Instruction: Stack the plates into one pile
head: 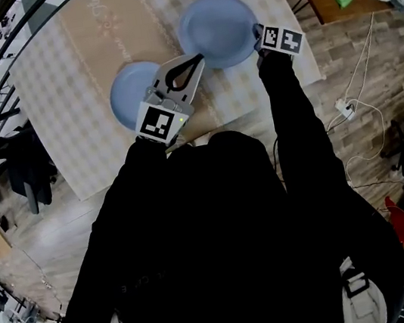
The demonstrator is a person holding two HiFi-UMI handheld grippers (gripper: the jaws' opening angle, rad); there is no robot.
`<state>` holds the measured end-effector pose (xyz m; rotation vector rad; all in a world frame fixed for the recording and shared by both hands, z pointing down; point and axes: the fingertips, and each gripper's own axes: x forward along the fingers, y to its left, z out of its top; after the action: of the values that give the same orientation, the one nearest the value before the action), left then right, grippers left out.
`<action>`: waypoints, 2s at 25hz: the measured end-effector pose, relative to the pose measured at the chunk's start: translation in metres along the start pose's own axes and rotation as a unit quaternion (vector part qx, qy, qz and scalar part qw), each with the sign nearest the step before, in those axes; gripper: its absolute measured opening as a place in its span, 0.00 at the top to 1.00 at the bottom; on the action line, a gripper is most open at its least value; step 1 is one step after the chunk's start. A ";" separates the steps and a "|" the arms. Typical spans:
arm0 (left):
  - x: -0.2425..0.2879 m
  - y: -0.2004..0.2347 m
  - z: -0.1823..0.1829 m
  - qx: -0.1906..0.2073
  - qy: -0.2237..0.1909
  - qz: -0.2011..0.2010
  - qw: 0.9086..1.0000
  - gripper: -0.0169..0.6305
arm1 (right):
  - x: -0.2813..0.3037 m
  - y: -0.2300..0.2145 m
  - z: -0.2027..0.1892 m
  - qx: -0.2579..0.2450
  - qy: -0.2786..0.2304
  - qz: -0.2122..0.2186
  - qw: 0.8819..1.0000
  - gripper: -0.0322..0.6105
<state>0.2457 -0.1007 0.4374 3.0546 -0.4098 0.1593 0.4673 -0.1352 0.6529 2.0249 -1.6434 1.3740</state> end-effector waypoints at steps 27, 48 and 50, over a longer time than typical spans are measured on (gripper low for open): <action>-0.119 0.046 0.013 0.019 -0.024 0.121 0.992 0.95 | 0.024 0.162 -0.011 -0.076 0.049 0.096 0.991 0.91; -0.212 0.079 -0.002 0.007 -0.018 0.208 0.978 0.94 | 0.040 0.249 -0.092 -0.125 0.131 0.142 0.973 0.91; -0.218 0.082 -0.005 0.004 -0.016 0.213 0.977 0.95 | 0.042 0.253 -0.101 -0.125 0.139 0.144 0.972 0.91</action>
<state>0.0141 -0.1227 0.4215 2.9324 -1.0639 0.1280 0.1970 -0.1906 0.6430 1.4283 -1.9170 1.3787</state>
